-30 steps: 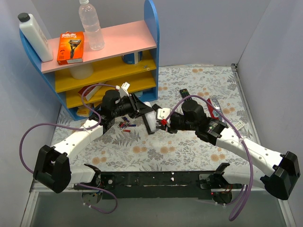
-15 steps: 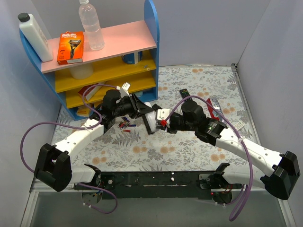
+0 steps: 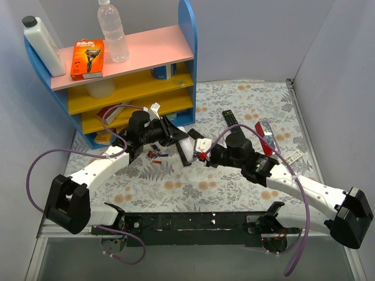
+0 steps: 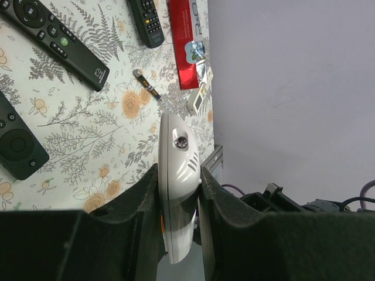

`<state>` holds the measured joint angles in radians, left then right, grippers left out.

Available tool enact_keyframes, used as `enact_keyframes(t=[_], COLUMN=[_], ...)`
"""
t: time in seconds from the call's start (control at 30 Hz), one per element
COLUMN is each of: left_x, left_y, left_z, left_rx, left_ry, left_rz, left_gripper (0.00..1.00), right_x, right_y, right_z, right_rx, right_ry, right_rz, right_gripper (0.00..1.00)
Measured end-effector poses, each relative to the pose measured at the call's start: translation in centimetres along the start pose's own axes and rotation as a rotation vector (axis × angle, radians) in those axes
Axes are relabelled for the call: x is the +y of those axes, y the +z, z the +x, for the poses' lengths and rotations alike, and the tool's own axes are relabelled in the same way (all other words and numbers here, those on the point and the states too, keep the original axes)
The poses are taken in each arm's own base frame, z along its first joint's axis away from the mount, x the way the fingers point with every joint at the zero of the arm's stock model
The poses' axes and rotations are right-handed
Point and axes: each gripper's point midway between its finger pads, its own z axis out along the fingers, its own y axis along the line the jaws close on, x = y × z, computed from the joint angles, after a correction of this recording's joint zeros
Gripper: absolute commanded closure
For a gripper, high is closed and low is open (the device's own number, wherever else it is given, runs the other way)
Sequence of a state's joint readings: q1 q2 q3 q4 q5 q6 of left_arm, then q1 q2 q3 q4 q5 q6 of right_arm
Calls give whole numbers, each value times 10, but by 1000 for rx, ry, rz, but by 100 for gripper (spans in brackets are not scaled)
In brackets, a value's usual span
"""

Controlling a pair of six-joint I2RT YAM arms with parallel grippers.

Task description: Load the batteries into the remote control

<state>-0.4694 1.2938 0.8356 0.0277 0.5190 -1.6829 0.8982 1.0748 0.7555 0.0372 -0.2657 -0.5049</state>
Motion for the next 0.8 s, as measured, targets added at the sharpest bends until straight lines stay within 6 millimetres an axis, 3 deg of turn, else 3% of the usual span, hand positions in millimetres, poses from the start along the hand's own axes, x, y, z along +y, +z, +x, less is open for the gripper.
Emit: enact_keyframes(t=[0.8], left_x=[82], left_y=[29], left_z=[29], left_rx=[115], left_ry=[-30], left_rz=[-186], left_gripper=[100], right_x=[30], right_y=[20], right_z=[78], right_rx=[105], right_ry=[160], right_rz=[9], right_gripper=[80])
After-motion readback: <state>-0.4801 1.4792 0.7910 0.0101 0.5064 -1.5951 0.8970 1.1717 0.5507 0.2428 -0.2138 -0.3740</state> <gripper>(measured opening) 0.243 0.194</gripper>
